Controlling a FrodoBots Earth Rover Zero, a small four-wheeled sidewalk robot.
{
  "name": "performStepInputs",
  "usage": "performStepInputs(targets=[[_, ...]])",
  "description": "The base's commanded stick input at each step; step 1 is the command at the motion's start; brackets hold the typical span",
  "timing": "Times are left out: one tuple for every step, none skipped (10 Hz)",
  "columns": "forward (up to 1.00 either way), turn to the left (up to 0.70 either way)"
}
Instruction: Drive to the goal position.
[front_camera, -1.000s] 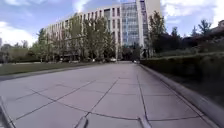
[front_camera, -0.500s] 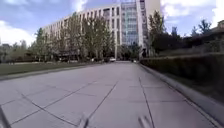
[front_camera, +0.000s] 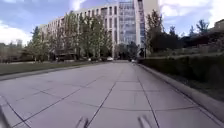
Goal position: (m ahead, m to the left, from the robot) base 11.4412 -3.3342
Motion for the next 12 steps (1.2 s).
performStepInputs(targets=[[0.70, 0.00], [0.70, 0.00], [0.70, 0.00], [0.70, 0.00], [0.70, 0.00], [0.70, 0.00], [0.70, 0.00], [0.70, 0.00], [0.70, 0.00], [0.70, 0.00], [0.70, 0.00], [0.70, 0.00]])
